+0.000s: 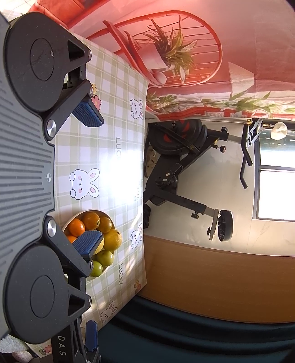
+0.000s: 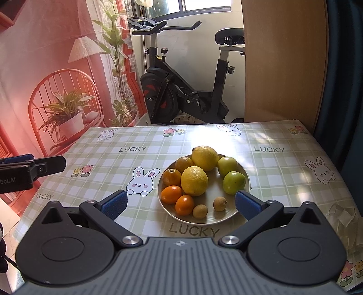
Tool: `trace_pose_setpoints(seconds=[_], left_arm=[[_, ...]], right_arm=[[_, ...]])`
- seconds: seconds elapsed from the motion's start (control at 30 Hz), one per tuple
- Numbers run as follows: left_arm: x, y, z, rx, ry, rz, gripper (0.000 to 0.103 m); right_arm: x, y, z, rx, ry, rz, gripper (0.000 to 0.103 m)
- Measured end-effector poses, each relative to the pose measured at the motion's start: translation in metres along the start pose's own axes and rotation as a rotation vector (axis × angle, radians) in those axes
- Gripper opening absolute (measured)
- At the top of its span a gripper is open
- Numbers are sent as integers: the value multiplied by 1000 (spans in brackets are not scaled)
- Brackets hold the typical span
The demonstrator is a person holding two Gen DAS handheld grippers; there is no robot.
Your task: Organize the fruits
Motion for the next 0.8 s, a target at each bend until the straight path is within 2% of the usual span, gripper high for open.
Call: trace_pose_setpoints(seconds=[0.17,0.8], left_arm=[[-3,0,2,13,12,2,99],[-1,-3,4,18,-25,-6,99]], right_arm=[[1,-1,0,7,5,-4,103],[2,-5,4,18,-8,-15,103]])
Point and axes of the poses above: each gripper's, at about its wrist camera, not at the fingertips, and x roughly the way its jaws point, z to its right, y to its top, the point moved 10 cm from there along x, roughly the way its jaws point, and after that the axes turned 7 degrees about x, right-handed, at the moved point
